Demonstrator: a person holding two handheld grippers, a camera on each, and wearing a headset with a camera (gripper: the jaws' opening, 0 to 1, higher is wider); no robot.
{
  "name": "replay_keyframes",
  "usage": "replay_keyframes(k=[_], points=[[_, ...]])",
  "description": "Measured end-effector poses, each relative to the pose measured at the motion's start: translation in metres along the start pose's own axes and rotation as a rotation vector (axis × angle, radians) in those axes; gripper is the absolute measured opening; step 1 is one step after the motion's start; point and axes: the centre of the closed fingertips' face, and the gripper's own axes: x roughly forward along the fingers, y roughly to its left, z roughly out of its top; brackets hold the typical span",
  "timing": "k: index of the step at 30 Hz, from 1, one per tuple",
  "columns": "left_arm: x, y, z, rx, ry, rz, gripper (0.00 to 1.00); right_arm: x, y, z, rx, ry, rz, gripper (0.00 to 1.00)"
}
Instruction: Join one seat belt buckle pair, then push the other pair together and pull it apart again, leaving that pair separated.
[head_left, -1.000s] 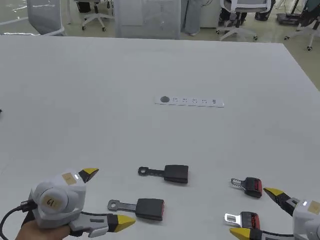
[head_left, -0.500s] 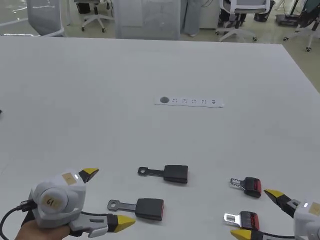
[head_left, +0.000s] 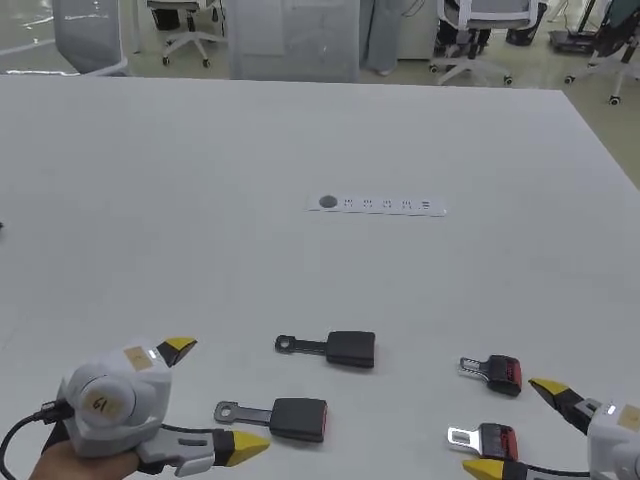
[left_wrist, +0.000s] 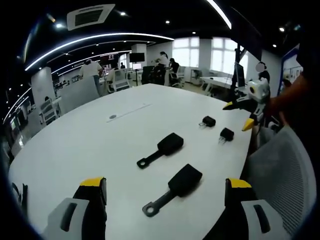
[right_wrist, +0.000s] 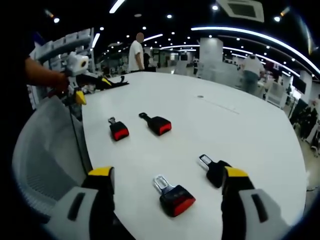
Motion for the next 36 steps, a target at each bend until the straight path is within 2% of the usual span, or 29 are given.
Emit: replay_keyframes(k=[13,24,36], points=[[0.0008,0.0013,-0.0012,-0.001,0.003,-0.001,1.0,-0.001,-0.0007,-0.0027,-0.01,0.013,0.004,0.9],[0.0035,0.0016,-0.003,-0.001,0.006,-0.011,1.0,-0.0004,-0.0016,-0.0005,-0.003,0.003,0.015,0.9],[0.0056,-0.0032,0.0025,0.01,0.007,-0.022,1.0,0.0007,-0.0005,-0.0021,-0.019,0.017,0.032,0.88]])
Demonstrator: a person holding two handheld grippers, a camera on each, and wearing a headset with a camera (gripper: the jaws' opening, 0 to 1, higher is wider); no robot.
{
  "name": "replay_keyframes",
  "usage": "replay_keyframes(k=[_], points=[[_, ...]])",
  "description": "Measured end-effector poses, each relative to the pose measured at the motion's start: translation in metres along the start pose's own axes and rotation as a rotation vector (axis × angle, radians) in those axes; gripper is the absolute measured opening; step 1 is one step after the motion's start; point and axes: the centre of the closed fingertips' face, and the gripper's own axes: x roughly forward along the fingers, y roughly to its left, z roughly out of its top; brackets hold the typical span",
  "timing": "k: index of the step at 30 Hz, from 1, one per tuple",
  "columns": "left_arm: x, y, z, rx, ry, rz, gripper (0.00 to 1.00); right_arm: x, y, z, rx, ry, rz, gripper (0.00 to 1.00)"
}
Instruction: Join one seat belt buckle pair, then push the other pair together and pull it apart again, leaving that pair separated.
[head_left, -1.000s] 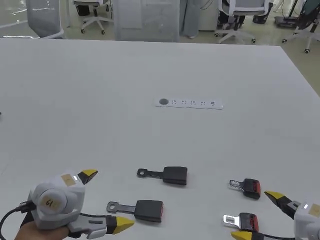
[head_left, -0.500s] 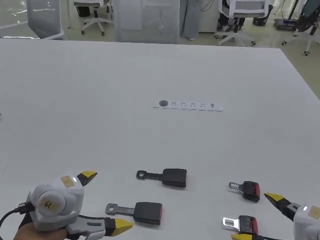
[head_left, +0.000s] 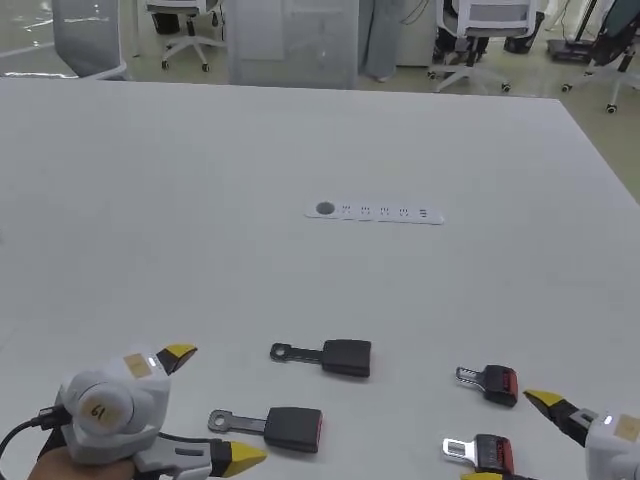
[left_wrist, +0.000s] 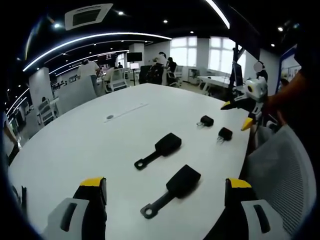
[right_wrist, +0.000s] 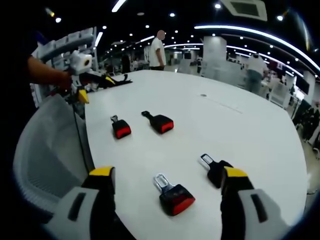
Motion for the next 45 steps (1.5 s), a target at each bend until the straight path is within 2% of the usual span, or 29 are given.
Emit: replay_keyframes(k=[7,20,26,29,33,41,45], points=[[0.003,0.002,-0.002,0.001,0.002,-0.005,1.0,0.0,0.001,-0.003,-0.002,0.011,0.011,0.88],[0.012,-0.002,-0.005,0.037,0.02,-0.033,1.0,0.0,0.002,-0.014,-0.018,0.053,0.049,0.84],[0.019,-0.004,-0.008,0.065,0.043,-0.053,1.0,0.001,0.001,-0.019,-0.032,0.071,0.066,0.83],[0.023,-0.006,-0.01,0.079,0.055,-0.065,1.0,0.003,0.005,-0.024,-0.034,0.092,0.103,0.82],[0.027,-0.007,-0.013,0.094,0.07,-0.079,1.0,0.004,0.007,-0.027,-0.051,0.112,0.122,0.81],[0.037,-0.009,-0.017,0.152,0.107,-0.118,0.98,0.007,0.001,-0.034,-0.075,0.146,0.15,0.8],[0.044,-0.01,-0.02,0.161,0.119,-0.14,0.97,0.01,-0.001,-0.037,-0.068,0.158,0.171,0.78]])
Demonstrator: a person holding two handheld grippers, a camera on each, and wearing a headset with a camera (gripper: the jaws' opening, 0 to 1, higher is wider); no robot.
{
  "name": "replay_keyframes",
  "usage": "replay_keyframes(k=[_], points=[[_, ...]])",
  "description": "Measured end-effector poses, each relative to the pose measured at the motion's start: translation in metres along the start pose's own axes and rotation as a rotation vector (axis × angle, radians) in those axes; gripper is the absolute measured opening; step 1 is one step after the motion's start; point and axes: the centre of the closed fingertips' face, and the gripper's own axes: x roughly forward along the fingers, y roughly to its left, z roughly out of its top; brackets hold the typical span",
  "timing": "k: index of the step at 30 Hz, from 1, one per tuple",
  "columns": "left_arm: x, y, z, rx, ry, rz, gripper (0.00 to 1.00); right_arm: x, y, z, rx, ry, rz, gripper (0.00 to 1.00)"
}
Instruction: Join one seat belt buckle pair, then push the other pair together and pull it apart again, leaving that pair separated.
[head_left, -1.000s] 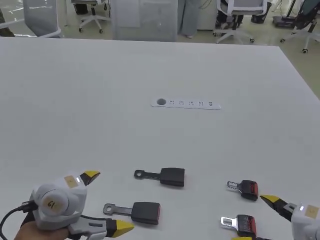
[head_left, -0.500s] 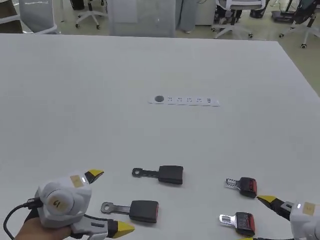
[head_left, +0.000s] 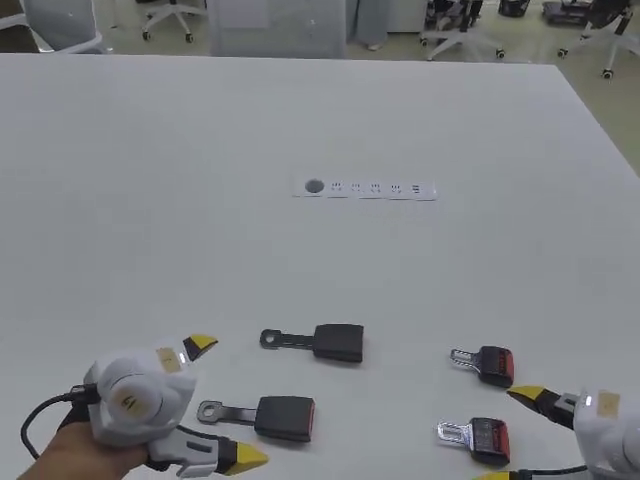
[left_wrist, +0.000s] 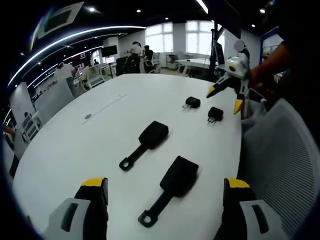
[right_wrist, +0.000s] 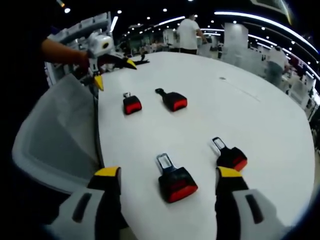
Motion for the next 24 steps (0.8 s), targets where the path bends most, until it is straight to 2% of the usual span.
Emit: replay_keyframes(k=[5,11,17,20,24], points=[[0.008,-0.002,-0.003,0.022,0.019,-0.025,0.96,0.004,-0.002,-0.001,-0.001,0.009,0.012,0.78],[0.016,-0.002,-0.005,0.055,0.038,-0.055,0.9,0.009,-0.002,-0.008,-0.012,0.037,0.034,0.76],[0.029,-0.003,-0.015,0.066,0.068,-0.092,0.85,0.012,-0.003,-0.015,-0.013,0.06,0.057,0.73],[0.035,-0.003,-0.023,0.073,0.097,-0.114,0.83,0.013,-0.003,-0.017,-0.015,0.072,0.07,0.71],[0.042,-0.005,-0.026,0.108,0.114,-0.143,0.8,0.014,-0.002,-0.019,-0.025,0.089,0.091,0.7]])
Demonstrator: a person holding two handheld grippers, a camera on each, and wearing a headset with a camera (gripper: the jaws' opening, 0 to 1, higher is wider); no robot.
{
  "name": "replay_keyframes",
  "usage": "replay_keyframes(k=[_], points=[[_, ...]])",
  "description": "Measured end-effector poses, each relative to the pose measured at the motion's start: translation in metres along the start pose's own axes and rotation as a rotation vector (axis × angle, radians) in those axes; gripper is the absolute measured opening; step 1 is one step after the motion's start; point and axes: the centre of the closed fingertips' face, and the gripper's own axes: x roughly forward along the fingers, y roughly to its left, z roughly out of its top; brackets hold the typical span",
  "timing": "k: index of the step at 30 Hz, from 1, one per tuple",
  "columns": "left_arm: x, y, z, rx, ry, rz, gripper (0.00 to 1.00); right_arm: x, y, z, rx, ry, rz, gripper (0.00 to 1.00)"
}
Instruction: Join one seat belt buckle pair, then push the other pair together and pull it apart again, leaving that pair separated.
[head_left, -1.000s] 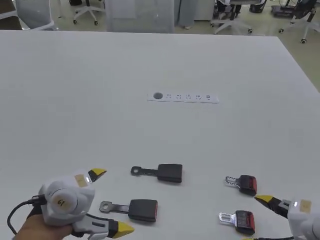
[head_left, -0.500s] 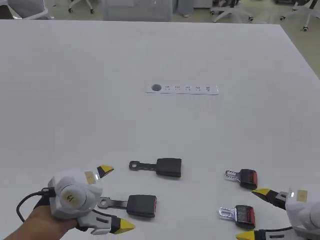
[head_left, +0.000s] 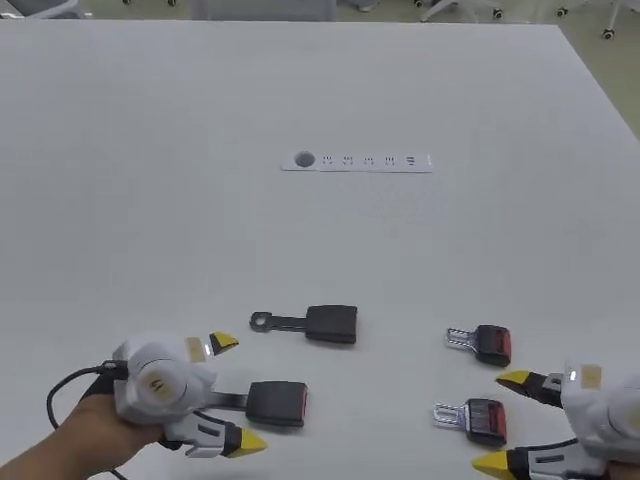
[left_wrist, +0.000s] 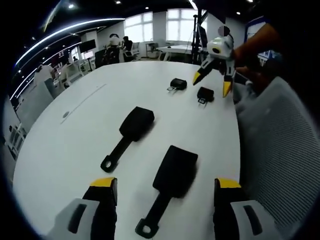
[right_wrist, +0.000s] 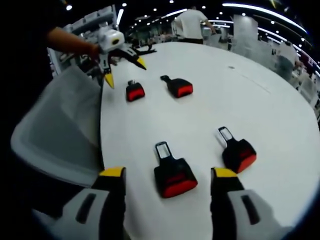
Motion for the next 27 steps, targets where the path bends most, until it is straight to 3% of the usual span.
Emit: replay_keyframes(k=[7,20,27], points=[[0.012,-0.004,-0.002,0.056,0.037,-0.043,0.74,0.004,-0.001,-0.002,-0.013,0.022,0.029,0.67],[0.027,-0.009,-0.009,0.091,0.067,-0.105,0.63,0.01,-0.005,-0.009,-0.049,0.071,0.081,0.6],[0.033,-0.018,-0.017,0.105,0.091,-0.137,0.61,0.011,-0.002,-0.016,-0.063,0.108,0.113,0.54]])
